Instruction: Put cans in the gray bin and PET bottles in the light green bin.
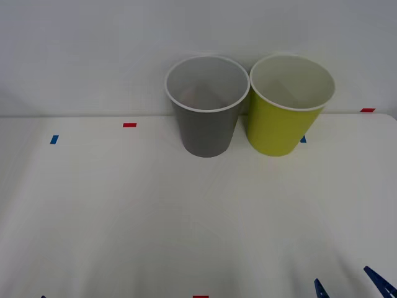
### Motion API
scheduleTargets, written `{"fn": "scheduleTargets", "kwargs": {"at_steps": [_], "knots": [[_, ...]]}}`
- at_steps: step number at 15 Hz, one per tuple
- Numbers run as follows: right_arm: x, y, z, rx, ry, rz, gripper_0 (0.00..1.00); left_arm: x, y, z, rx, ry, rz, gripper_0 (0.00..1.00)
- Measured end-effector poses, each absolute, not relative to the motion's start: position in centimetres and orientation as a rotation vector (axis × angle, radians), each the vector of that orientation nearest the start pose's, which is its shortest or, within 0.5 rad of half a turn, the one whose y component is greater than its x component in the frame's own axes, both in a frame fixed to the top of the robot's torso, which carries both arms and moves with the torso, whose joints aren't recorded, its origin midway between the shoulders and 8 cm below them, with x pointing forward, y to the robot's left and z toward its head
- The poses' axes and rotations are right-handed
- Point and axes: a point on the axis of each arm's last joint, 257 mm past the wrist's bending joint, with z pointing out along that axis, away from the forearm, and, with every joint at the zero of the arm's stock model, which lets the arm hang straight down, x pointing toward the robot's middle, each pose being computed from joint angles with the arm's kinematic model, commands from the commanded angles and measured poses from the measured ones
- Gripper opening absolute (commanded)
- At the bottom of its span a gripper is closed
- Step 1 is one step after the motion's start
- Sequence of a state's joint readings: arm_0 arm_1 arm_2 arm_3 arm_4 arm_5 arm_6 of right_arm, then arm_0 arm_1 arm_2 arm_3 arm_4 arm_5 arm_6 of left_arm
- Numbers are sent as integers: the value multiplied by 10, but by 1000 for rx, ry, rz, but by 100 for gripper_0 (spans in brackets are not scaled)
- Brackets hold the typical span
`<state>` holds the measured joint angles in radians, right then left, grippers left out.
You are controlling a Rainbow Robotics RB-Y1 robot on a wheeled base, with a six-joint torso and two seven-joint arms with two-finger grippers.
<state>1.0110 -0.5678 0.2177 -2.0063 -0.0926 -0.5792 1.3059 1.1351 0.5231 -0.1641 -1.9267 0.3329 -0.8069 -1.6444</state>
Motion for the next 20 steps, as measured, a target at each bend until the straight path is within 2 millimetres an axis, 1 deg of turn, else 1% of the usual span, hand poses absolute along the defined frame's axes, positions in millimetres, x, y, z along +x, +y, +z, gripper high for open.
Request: {"fn": "scheduleTargets", "kwargs": {"at_steps": [2, 5, 8, 20], "knots": [[211, -258, -280, -120, 1700, 248, 99, 174, 335, -252, 77, 1589, 104, 100], [204, -256, -284, -122, 1713, 253, 99, 174, 335, -252, 77, 1589, 104, 100], [201, -257, -284, -128, 1714, 248, 99, 174, 335, -252, 77, 1589, 104, 100], [201, -257, -284, -129, 1713, 247, 99, 174, 335, -252, 77, 1589, 104, 100]]}}
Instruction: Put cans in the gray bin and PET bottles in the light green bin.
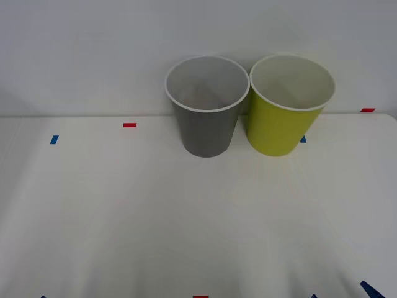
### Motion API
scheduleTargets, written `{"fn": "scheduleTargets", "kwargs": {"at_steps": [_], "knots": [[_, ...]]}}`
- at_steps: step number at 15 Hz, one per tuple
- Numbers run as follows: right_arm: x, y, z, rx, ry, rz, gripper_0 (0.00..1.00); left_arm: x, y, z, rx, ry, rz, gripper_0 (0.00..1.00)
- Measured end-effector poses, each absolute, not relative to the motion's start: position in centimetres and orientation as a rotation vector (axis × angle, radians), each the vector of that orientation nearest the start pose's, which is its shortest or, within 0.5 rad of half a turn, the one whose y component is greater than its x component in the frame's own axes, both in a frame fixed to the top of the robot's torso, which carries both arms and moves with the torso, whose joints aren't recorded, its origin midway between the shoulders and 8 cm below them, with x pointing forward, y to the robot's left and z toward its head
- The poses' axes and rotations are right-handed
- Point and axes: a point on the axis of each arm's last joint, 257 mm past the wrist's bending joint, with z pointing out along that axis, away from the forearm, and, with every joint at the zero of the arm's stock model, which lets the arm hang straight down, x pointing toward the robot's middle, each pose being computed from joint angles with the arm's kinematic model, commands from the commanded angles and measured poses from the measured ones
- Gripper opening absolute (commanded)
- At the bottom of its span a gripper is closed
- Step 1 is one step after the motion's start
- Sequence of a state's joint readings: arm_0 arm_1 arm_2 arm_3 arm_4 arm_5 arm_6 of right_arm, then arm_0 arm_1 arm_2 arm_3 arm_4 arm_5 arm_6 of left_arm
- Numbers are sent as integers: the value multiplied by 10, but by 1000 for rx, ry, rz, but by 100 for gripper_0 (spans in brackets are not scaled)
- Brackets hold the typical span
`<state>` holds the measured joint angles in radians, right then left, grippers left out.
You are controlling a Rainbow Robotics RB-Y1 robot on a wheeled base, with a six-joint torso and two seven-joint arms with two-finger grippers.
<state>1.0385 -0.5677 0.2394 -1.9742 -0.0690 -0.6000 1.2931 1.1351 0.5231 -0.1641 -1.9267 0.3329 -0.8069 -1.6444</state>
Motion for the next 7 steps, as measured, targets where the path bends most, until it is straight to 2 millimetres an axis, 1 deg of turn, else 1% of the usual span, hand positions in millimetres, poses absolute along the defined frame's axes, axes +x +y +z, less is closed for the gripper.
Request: {"fn": "scheduleTargets", "kwargs": {"at_steps": [7], "knots": [[201, -257, -284, -128, 1713, 247, 99, 174, 335, -252, 77, 1589, 104, 100]]}}
